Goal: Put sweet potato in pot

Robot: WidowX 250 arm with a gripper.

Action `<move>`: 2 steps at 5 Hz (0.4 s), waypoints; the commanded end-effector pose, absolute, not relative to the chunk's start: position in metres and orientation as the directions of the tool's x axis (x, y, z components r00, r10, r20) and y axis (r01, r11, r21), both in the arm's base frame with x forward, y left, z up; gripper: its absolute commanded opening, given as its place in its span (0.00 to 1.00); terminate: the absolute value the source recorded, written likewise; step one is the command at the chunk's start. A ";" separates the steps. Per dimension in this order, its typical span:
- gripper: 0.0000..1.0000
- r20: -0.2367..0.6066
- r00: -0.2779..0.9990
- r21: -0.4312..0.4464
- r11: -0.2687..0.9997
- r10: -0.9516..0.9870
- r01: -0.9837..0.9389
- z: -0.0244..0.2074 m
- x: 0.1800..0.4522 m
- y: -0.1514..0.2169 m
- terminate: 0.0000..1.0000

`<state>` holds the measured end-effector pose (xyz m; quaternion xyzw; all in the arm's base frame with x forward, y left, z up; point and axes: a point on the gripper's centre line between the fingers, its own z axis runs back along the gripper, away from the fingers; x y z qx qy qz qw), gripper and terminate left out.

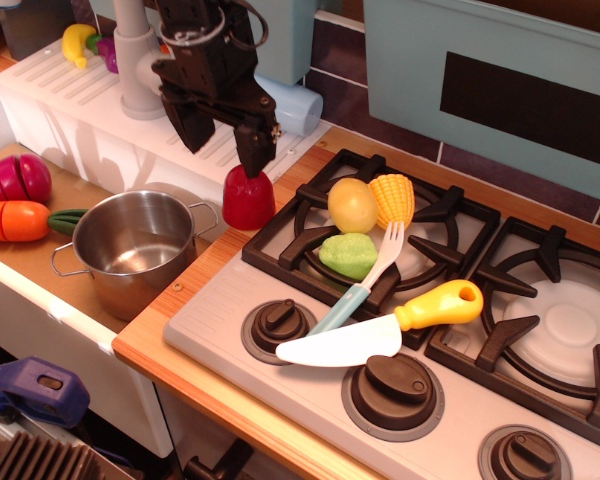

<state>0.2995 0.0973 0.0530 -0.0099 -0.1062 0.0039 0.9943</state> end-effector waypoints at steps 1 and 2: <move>1.00 0.264 0.965 -0.003 1.000 -0.007 0.008 0.058 0.318 0.094 0.00; 1.00 0.279 0.960 -0.016 1.000 0.008 -0.003 0.049 0.315 0.088 0.00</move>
